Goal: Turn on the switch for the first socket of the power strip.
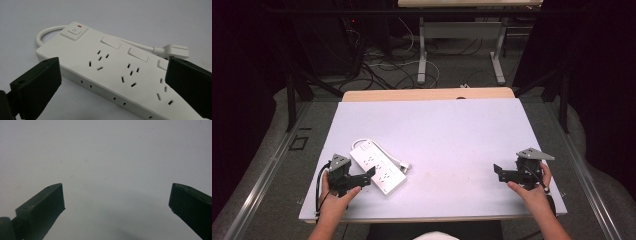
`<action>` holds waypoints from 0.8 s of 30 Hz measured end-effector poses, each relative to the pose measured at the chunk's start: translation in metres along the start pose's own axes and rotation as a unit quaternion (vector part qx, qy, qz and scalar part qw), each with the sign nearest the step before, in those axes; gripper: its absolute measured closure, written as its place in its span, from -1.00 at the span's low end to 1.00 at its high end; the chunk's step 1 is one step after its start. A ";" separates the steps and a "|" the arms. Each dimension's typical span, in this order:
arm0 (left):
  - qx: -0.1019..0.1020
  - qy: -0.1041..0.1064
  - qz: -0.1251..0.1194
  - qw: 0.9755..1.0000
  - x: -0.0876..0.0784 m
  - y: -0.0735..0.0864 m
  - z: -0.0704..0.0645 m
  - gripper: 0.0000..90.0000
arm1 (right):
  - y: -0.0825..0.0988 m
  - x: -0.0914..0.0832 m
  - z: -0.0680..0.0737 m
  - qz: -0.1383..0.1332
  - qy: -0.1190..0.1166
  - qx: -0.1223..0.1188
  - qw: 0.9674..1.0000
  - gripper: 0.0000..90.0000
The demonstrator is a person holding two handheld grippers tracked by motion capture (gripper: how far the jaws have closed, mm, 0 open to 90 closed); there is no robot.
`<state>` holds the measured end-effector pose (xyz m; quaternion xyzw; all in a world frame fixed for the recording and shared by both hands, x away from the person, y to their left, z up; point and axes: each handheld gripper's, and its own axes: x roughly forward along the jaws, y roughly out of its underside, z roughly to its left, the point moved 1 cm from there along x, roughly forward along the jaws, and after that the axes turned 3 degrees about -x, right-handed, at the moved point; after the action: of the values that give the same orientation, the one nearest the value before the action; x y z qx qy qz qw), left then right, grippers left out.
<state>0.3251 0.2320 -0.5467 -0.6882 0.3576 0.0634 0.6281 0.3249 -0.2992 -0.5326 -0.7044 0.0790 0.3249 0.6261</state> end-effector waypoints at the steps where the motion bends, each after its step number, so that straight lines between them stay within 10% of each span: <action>1: 0.001 -0.001 0.000 1.000 -0.001 0.000 -0.001 -0.99 | 0.000 -0.002 0.002 -0.003 -0.003 0.000 1.000 -1.00; 24: 0.008 -0.008 0.000 1.000 -0.006 -0.006 -0.006 -0.94 | 0.005 -0.004 0.004 -0.009 -0.009 0.016 1.000 -0.97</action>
<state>0.3223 0.2288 -0.5371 -0.6828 0.3528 0.0662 0.6363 0.3173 -0.2976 -0.5343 -0.6923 0.0722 0.3237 0.6409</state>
